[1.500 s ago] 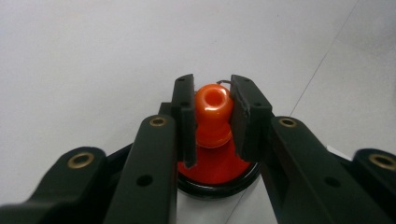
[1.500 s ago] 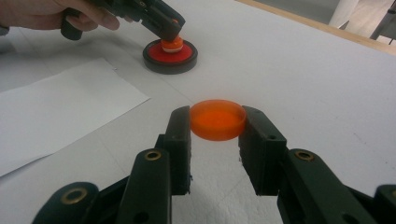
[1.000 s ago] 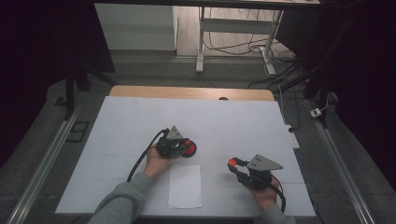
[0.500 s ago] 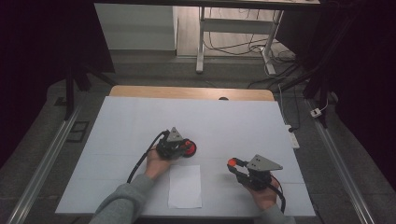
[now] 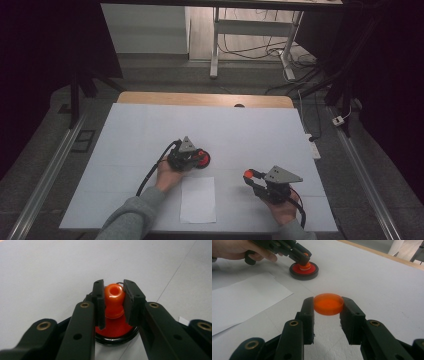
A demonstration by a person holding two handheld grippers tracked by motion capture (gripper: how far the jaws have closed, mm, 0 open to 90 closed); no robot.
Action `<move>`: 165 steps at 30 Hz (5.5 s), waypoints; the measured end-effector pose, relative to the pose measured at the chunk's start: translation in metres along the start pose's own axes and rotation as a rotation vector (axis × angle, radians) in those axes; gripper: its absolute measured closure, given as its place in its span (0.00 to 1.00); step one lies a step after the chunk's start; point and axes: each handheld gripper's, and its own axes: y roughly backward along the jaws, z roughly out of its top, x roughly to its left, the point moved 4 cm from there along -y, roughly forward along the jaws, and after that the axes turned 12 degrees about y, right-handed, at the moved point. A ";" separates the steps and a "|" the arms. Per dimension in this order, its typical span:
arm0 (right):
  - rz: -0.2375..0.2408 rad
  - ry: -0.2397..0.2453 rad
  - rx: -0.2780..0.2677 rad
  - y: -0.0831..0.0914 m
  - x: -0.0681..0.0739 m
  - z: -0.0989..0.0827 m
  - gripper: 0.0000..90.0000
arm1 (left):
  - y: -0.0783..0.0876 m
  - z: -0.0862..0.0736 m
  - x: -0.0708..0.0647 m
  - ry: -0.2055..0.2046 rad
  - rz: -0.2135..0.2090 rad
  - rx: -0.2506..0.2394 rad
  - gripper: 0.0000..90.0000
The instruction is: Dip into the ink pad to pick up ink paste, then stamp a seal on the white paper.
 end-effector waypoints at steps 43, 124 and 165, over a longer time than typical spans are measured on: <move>0.000 0.001 0.000 0.000 -0.002 -0.001 0.72 | 0.042 0.028 0.002 0.069 -0.127 -0.101 0.80; 0.004 0.009 0.007 -0.002 -0.002 -0.003 0.72 | 0.110 -0.022 -0.031 0.035 -0.248 -0.034 0.80; 0.013 0.011 0.011 -0.004 -0.002 -0.004 0.72 | 0.088 -0.044 -0.044 0.017 -0.258 0.050 0.80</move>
